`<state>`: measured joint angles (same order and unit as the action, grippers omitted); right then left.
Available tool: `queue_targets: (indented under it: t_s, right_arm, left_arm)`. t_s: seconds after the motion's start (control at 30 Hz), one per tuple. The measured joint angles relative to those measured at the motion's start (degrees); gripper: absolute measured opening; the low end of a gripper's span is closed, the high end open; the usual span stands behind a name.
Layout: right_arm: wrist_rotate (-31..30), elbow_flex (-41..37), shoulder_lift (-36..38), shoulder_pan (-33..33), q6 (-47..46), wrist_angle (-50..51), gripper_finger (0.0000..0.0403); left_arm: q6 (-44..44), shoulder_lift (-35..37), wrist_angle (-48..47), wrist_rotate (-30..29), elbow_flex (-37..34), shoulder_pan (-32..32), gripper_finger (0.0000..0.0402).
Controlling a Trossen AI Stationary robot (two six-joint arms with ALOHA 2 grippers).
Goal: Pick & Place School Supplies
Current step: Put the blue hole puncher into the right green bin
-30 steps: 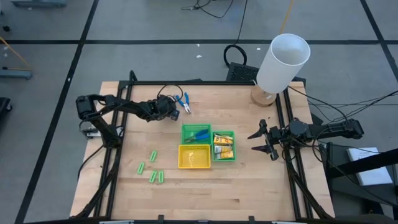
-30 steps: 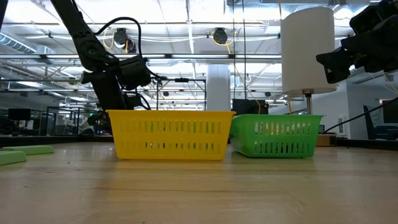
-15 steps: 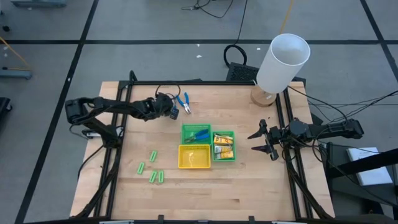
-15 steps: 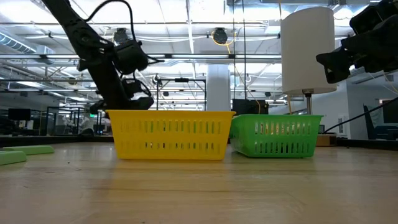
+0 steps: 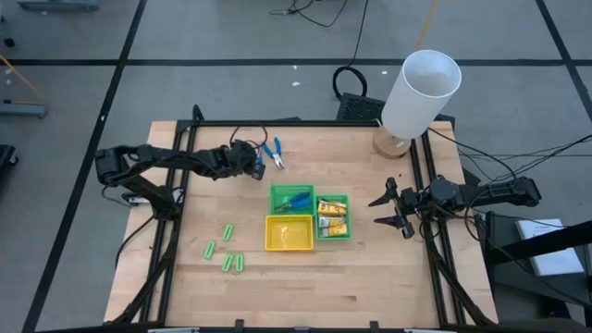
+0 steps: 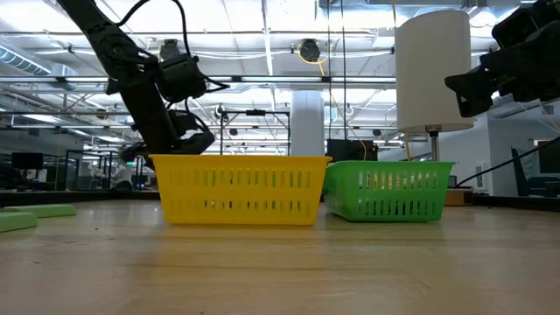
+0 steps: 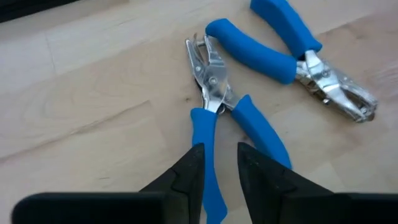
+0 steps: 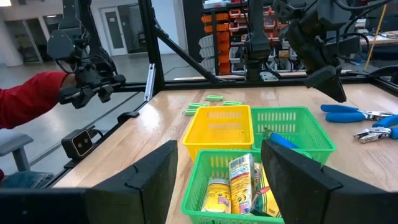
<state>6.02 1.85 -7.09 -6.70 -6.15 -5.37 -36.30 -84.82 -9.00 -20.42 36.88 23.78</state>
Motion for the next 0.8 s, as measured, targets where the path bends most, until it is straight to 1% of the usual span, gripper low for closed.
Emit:
queue_targets:
  t_s: [0.1, 0.3, 0.43, 0.53, 0.6, 0.7, 0.8]
  right_arm:
    - [0.0, 0.0, 0.0, 0.0, 0.0, 0.0, 0.0226]
    - [0.0, 0.0, 0.0, 0.0, 0.0, 0.0, 0.0226]
    - [0.0, 0.0, 0.0, 0.0, 0.0, 0.0, 0.0226]
    - [0.0, 0.0, 0.0, 0.0, 0.0, 0.0, 0.0226]
    - [0.0, 0.0, 0.0, 0.0, 0.0, 0.0, 0.0226]
    - [0.0, 0.0, 0.0, 0.0, 0.0, 0.0, 0.0226]
    - [0.0, 0.0, 0.0, 0.0, 0.0, 0.0, 0.0226]
  left_arm:
    - [0.0, -0.8, -0.4, -0.2, 0.0, -0.3, 0.013]
    - [1.7, -3.3, -0.2, -0.6, 0.1, -0.7, 0.0209]
    - [1.6, -5.3, 0.0, -0.7, 0.1, -0.6, 0.0237]
    - [1.3, -6.7, 0.2, -0.9, 0.1, -0.6, 0.024]
    - [0.7, -7.6, 0.6, -1.6, 0.1, -0.6, 0.0233]
    - [0.0, -8.1, 0.6, -1.7, 0.2, -0.6, 0.0211]
    - [0.0, -8.2, 0.4, -1.3, 0.2, -0.6, 0.0176]
